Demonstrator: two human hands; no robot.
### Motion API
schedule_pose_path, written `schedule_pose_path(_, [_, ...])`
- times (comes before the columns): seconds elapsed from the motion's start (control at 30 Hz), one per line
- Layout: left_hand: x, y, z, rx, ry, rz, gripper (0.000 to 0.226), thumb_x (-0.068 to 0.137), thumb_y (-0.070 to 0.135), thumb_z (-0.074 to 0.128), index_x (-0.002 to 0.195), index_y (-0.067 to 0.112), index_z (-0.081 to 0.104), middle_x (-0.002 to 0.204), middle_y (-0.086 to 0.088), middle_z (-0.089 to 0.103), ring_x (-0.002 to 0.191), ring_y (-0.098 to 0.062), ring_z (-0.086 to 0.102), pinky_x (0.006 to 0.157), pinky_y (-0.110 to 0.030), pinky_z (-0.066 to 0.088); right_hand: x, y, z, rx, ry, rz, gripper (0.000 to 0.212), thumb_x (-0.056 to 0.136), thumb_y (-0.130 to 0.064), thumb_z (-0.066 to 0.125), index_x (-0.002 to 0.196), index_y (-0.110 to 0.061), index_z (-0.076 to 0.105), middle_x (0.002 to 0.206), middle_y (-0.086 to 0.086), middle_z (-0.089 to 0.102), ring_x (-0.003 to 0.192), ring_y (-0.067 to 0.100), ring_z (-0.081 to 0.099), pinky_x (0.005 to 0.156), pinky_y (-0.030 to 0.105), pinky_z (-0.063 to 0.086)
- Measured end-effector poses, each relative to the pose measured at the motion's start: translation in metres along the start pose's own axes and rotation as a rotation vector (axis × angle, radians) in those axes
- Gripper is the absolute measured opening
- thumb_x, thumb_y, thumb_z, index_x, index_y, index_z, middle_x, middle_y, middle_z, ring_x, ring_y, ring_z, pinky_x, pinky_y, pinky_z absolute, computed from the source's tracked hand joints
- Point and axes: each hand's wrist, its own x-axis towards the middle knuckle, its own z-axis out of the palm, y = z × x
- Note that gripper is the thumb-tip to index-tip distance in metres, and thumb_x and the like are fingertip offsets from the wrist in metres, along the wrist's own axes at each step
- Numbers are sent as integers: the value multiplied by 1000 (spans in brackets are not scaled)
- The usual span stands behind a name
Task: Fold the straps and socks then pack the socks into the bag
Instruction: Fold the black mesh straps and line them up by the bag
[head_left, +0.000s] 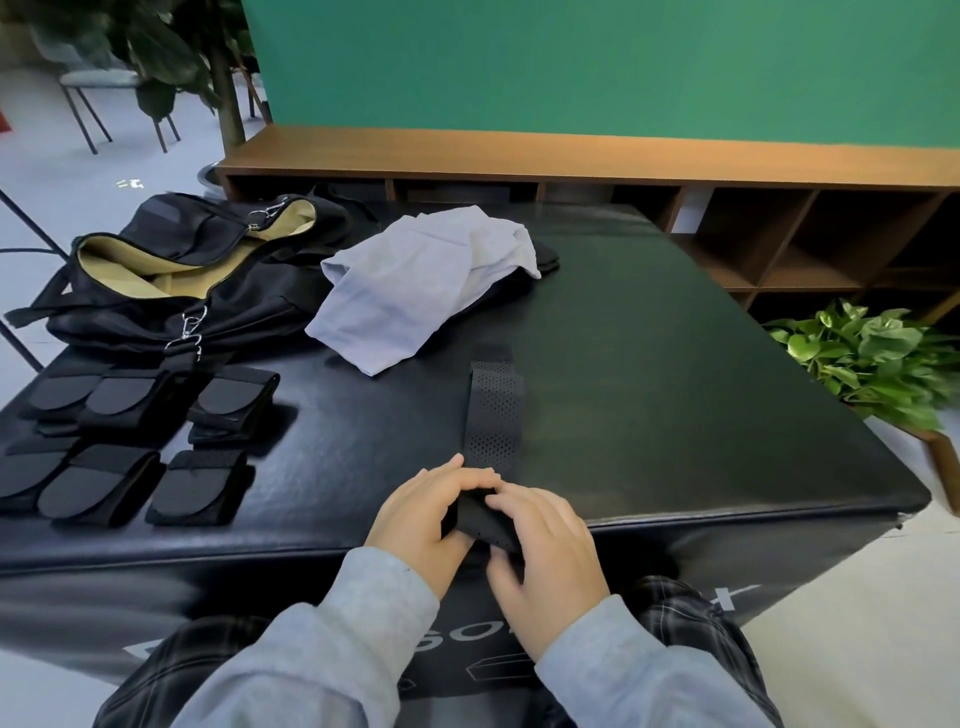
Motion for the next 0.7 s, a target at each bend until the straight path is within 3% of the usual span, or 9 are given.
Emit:
schedule_pose_path(0.1, [0, 1, -3, -102, -18, -64, 55, 83, 2, 63, 103, 52, 51, 121, 26, 57, 130, 10, 30, 116, -26, 17, 1, 5, 0, 50, 16, -3, 33, 74, -24, 48, 107, -27, 52, 109, -8, 65, 105, 8, 52, 91, 25, 40])
schedule_pose_path(0.2, [0, 5, -7, -180, -32, -65, 49, 84, 2, 64, 104, 45, 51, 112, 34, 57, 122, 18, 35, 115, -33, 22, 2, 6, 0, 77, 42, 2, 26, 78, -24, 49, 102, -22, 58, 105, -7, 66, 103, 6, 53, 90, 23, 40])
schedule_pose_path(0.33, [-1, 6, -8, -202, -35, -95, 43, 86, 6, 62, 103, 44, 52, 103, 32, 62, 121, 16, 37, 115, -34, 22, 1, 6, 0, 76, 89, 21, 23, 80, -25, 49, 97, -17, 62, 104, -4, 66, 102, 6, 52, 92, 18, 38])
schedule_pose_path(0.43, [-2, 8, -8, -179, -36, -114, 39, 86, 12, 63, 104, 45, 51, 99, 27, 65, 119, 8, 44, 112, -30, 26, 1, 5, -2, 88, 106, 54, 23, 81, -27, 47, 97, -17, 61, 94, -6, 63, 96, 7, 51, 88, 13, 36])
schedule_pose_path(0.53, [-3, 9, -10, -155, -42, -138, 40, 86, 19, 64, 104, 51, 48, 99, 15, 64, 110, 2, 51, 100, -18, 36, 2, 3, -6, 108, 74, 148, 21, 84, -36, 45, 100, -27, 56, 87, -11, 52, 86, 8, 50, 79, 12, 36])
schedule_pose_path(0.6, [-3, 9, -11, -141, -45, -151, 42, 86, 20, 64, 105, 52, 46, 96, 17, 60, 107, 4, 51, 91, -8, 35, 1, 2, -8, 110, 13, 213, 22, 88, -36, 50, 107, -28, 57, 88, -11, 49, 78, 7, 49, 72, 12, 37])
schedule_pose_path(0.7, [-3, 5, -11, -154, -49, -141, 43, 86, 17, 63, 109, 48, 44, 88, 26, 59, 106, 8, 52, 90, -5, 32, 2, 0, -7, 103, 22, 238, 33, 84, -33, 51, 114, -22, 57, 82, -12, 48, 74, 5, 46, 69, 11, 37])
